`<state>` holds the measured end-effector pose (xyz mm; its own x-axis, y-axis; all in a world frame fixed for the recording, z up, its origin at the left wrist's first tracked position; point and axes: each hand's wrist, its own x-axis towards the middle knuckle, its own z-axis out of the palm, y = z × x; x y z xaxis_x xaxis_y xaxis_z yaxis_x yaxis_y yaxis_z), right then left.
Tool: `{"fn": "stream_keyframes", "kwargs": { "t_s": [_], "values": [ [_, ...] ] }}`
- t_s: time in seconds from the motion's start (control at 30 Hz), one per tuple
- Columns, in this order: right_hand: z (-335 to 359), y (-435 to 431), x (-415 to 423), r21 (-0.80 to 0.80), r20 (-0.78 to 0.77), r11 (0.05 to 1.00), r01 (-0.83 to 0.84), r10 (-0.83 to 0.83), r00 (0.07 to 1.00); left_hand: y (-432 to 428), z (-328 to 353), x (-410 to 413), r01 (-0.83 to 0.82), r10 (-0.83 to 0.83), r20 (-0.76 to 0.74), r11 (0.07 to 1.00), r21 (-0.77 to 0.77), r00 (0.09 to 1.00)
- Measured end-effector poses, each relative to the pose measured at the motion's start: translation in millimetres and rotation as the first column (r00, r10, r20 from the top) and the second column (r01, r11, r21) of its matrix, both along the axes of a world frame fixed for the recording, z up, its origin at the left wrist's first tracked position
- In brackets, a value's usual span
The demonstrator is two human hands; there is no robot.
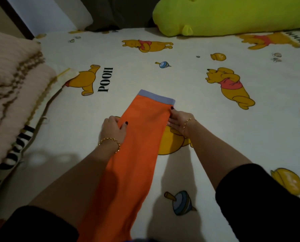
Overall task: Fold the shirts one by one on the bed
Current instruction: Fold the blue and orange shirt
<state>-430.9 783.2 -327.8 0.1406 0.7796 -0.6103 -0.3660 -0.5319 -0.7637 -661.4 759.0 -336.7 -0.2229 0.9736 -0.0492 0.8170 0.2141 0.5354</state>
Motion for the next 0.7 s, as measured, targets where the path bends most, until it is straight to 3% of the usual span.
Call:
{"fn": "stream_keyframes", "kwargs": {
  "t_s": [0.13, 0.23, 0.3, 0.37, 0.43, 0.53, 0.63, 0.7],
  "values": [
    [7.5, -59.6, 23.7, -0.077, 0.121, 0.986, -0.145, 0.154, 0.981, -50.2, 15.6, 6.5, 0.1, -0.087, -0.199, 0.993, 0.057, 0.976],
    [17.1, -119.4, 48.3, -0.144, 0.291, 0.958, -0.247, 0.28, 0.915, -111.5, 33.5, 21.2, 0.216, -0.204, -0.17, 0.974, 0.06, 0.964],
    [18.1, -153.8, 60.9, -0.214, 0.504, 0.893, -0.396, 0.448, 0.738, -144.7, 34.5, 28.8, 0.323, -0.317, -0.155, 0.946, 0.014, 0.936],
    [24.1, -194.5, 80.5, -0.355, 0.682, 0.762, -0.541, 0.607, 0.408, -184.7, 38.9, 37.9, 0.431, -0.435, -0.144, 0.9, -0.058, 0.889],
    [27.4, -235.3, 99.2, -0.453, 0.743, 0.669, -0.589, 0.649, 0.165, -221.1, 42.5, 46.1, 0.528, -0.545, -0.159, 0.838, -0.139, 0.823],
    [34.6, -289.3, 134.7, -0.49, 0.761, 0.617, -0.615, 0.647, 0.043, -261.9, 46.4, 55.4, 0.608, -0.666, -0.238, 0.744, -0.278, 0.707],
    [43.3, -324.1, 167.4, -0.549, 0.774, 0.506, -0.666, 0.608, -0.177, -283.8, 49.0, 59.1, 0.613, -0.711, -0.285, 0.701, -0.364, 0.643],
    [44.6, -335.1, 181.5, -0.565, 0.778, 0.454, -0.689, 0.571, -0.261, -287.6, 50.5, 59.7, 0.602, -0.734, -0.333, 0.677, -0.423, 0.592]
  ]
}}
